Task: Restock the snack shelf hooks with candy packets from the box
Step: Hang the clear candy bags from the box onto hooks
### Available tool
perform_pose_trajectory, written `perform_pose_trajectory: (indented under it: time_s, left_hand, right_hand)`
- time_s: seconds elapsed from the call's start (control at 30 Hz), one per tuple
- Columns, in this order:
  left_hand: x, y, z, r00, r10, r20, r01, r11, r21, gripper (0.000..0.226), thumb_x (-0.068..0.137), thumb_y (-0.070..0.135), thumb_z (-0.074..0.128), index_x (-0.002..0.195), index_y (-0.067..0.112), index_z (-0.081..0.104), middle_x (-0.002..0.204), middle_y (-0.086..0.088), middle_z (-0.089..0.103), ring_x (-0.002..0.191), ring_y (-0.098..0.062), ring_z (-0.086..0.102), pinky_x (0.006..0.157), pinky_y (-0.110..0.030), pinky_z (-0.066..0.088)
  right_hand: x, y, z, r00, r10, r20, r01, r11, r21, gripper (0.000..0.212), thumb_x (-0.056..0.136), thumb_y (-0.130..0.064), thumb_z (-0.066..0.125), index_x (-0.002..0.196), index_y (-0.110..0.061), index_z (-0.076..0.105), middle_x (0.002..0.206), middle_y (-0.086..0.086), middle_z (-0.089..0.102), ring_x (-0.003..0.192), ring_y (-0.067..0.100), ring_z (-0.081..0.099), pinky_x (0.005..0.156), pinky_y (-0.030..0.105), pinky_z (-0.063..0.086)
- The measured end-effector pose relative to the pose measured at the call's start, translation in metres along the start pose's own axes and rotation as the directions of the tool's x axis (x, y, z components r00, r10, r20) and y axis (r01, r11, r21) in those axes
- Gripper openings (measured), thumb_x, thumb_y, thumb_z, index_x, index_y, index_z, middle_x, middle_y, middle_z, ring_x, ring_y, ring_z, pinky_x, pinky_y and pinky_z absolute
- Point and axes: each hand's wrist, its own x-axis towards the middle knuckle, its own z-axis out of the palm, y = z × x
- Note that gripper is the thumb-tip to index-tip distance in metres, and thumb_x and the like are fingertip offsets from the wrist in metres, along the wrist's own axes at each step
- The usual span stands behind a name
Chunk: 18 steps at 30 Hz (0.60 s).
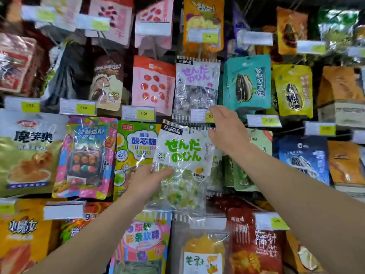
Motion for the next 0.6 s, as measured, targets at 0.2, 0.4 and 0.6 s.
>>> perform_pose_trajectory:
  time_s: [0.2,0.4,0.6]
  left_hand:
    - [0.001,0.006,0.008,0.999,0.036,-0.014,-0.036,0.999,-0.014,0.036,0.084,0.033,0.073,0.06,0.022,0.048,0.044,0.012,0.042,0.039,-0.005,0.041,0.045,-0.023,0.032]
    - [0.007,0.013,0.021,1.0,0.006,0.027,-0.004,0.997,-0.083,0.031,0.084,0.042,0.07,0.097,0.015,0.061,0.099,-0.003,0.061,0.086,-0.014,0.055,0.077,-0.033,0.045]
    - [0.017,0.031,0.04,0.986,-0.118,0.113,0.139,0.972,-0.19,0.073,0.082,0.042,0.073,0.138,0.008,0.041,0.125,-0.003,0.05,0.11,-0.023,0.046,0.095,-0.041,0.037]
  right_hand:
    - [0.019,0.011,0.013,0.998,-0.032,-0.058,0.035,0.998,0.051,0.043,0.1,-0.018,0.043,0.142,-0.021,0.042,0.143,0.002,0.047,0.124,0.029,0.047,0.096,0.041,0.045]
    - [0.036,0.017,0.005,0.999,-0.009,-0.048,0.016,0.991,0.133,0.033,0.104,-0.024,0.035,0.129,-0.018,0.056,0.119,0.007,0.06,0.106,0.03,0.057,0.081,0.043,0.051]
    - [0.036,0.018,0.004,0.998,-0.033,-0.054,0.04,0.989,0.14,0.028,0.103,-0.02,0.037,0.117,-0.013,0.06,0.108,0.008,0.062,0.093,0.03,0.059,0.077,0.044,0.053]
